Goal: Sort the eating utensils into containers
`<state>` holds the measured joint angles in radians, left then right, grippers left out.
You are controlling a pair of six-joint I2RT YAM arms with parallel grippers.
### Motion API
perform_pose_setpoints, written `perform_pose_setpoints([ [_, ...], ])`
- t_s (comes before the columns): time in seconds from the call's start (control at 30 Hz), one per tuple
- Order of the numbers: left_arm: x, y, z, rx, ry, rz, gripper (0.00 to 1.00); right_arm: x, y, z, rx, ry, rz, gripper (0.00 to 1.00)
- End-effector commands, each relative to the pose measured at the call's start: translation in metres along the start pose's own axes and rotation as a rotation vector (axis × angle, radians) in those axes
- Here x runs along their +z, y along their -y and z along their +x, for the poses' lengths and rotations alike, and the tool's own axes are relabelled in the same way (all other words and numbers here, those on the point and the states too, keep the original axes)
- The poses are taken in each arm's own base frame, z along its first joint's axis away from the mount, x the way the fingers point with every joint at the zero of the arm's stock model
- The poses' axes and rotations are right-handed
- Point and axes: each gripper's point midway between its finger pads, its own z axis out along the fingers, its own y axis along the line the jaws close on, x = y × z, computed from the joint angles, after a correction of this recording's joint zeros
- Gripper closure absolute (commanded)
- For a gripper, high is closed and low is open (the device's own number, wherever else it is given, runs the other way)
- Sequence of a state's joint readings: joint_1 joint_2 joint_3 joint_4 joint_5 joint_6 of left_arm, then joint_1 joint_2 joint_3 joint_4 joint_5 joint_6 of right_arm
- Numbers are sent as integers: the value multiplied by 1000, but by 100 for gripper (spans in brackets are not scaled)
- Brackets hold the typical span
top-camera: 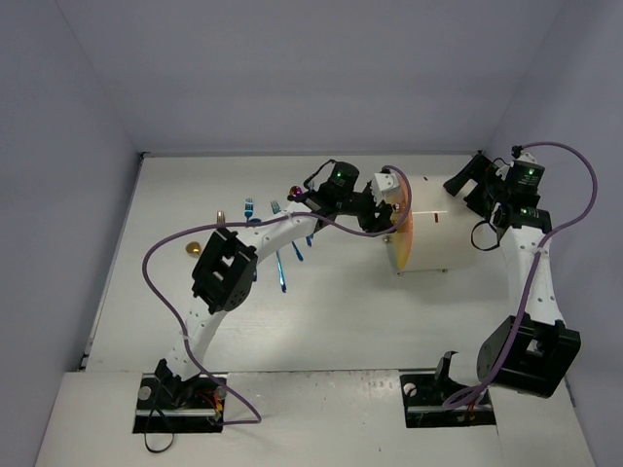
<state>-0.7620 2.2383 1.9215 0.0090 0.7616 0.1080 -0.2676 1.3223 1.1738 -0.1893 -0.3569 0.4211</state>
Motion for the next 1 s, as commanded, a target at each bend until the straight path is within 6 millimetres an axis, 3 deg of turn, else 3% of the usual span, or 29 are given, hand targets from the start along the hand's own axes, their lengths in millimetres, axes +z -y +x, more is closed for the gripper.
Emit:
perform_pose_setpoints([
  [0.0, -1, -1, -47, 120, 108, 3, 47, -4, -6, 12, 12, -33, -21, 2],
  [0.37, 1, -4, -52, 130, 120, -3, 59, -1, -7, 16, -7, -43, -19, 2],
  [0.97, -11, 10, -75, 170, 159, 36, 55, -2, -9, 17, -19, -42, -23, 2],
])
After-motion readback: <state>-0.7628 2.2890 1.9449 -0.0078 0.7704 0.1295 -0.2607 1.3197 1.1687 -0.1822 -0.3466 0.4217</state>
